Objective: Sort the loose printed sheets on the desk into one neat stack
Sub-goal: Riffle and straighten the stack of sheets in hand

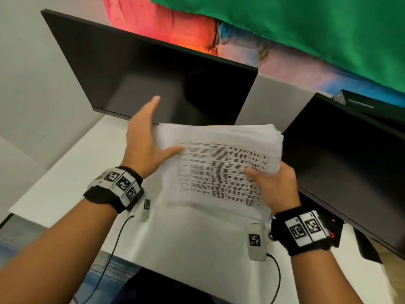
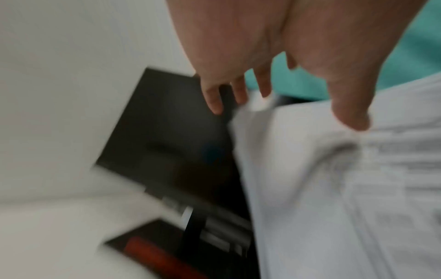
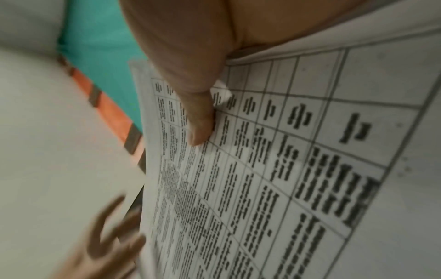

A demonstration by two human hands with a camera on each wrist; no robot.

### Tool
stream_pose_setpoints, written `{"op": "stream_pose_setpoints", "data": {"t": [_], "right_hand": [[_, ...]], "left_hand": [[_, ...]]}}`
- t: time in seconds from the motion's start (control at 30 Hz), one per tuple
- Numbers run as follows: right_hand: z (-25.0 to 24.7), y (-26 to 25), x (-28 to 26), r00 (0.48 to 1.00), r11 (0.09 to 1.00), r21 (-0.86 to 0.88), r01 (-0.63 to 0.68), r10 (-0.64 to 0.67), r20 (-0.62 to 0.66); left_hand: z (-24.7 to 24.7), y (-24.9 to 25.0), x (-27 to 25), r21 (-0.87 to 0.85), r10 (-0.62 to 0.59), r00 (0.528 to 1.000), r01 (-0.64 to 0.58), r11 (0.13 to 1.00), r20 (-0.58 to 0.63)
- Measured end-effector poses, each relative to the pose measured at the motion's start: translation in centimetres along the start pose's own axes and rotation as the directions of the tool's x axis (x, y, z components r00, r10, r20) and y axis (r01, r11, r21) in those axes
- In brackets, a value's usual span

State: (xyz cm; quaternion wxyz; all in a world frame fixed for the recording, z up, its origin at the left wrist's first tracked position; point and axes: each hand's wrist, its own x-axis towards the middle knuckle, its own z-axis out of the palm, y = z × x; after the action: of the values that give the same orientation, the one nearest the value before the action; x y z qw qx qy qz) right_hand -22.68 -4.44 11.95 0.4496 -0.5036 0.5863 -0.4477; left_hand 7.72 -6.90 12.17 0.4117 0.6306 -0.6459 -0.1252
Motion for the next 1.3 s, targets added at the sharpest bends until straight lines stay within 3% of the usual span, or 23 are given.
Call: {"op": "stream_pose_setpoints", "data": {"t": [0.03,0.07,0.1,0.17,0.23,0.27,0.3,0.4,0.5,0.57,0.73,0.8,0.87,1.0,1.17,1.3], "right_hand": [[-0.2,0.4,-0.2,1.000,0.997,0.067,-0.027,0.027,-0.003],[-0.3,0.8,-0.3,0.999,0.992,0.121,-0.040,0.040,0.001],[-0.3,1.2,-0.4,0.999,0.984,0.168,-0.051,0.051,0.008],[-0.3,1.9,-0.6,0.996,0.968,0.234,-0.087,0.079,0.041],[-0.4,2.5,-0.6,0.992,0.961,0.251,-0.118,0.104,0.069],[-0.5,2.6,-0.5,0.991,0.963,0.238,-0.128,0.115,0.067],[-0.6,2.9,-0.4,0.991,0.966,0.222,-0.131,0.123,0.047],[-0.7,3.9,-0.2,0.990,0.976,0.184,-0.114,0.126,-0.057],[-0.2,4.5,-1.0,0.982,0.986,0.168,-0.005,0.037,-0.184],[0.3,5.5,-1.9,0.976,0.988,0.153,0.027,0.006,-0.215],[1.1,8.9,-3.1,0.949,0.968,0.180,-0.172,0.212,-0.234],[0.8,9.4,-2.9,0.943,0.966,0.180,-0.187,0.228,-0.243],[0.2,9.2,-2.9,0.949,0.974,0.161,-0.157,0.194,-0.248],[-1.2,9.1,-3.3,0.965,0.979,0.165,-0.116,0.151,-0.215],[-1.1,9.9,-3.7,0.977,0.988,0.099,-0.118,0.133,-0.164],[-0.7,9.3,-2.7,0.968,0.993,0.072,-0.093,0.107,-0.226]], "left_hand": [[0.4,-1.5,-0.9,-0.162,-0.188,0.982,0.188,0.969,0.016],[0.9,-3.0,-1.8,-0.343,-0.346,0.933,0.359,0.868,0.101],[1.6,-4.1,-2.4,-0.486,-0.423,0.874,0.484,0.728,0.237],[2.5,-5.3,-3.1,-0.585,-0.376,0.762,0.647,0.489,0.528],[2.8,-5.1,-3.2,-0.563,-0.262,0.696,0.704,0.433,0.669],[2.9,-4.8,-3.2,-0.553,-0.245,0.691,0.703,0.448,0.680],[3.0,-4.5,-3.2,-0.552,-0.256,0.716,0.676,0.489,0.650],[4.0,-3.0,-3.3,-0.473,-0.339,0.862,0.494,0.729,0.378],[5.2,-1.0,-4.2,-0.401,-0.342,0.934,0.355,0.844,0.108],[6.0,-0.6,-5.2,-0.356,-0.343,0.937,0.344,0.869,0.068],[7.7,-2.5,-7.0,-0.375,-0.452,0.854,0.520,0.767,0.260],[8.0,-2.7,-7.0,-0.388,-0.459,0.832,0.552,0.738,0.311],[7.9,-2.9,-6.9,-0.410,-0.430,0.843,0.534,0.740,0.321],[7.1,-4.0,-7.3,-0.308,-0.313,0.887,0.419,0.854,0.339],[6.9,-3.1,-8.0,-0.327,-0.312,0.904,0.400,0.856,0.292],[7.0,-1.1,-6.7,-0.394,-0.369,0.906,0.423,0.816,0.210]]}}
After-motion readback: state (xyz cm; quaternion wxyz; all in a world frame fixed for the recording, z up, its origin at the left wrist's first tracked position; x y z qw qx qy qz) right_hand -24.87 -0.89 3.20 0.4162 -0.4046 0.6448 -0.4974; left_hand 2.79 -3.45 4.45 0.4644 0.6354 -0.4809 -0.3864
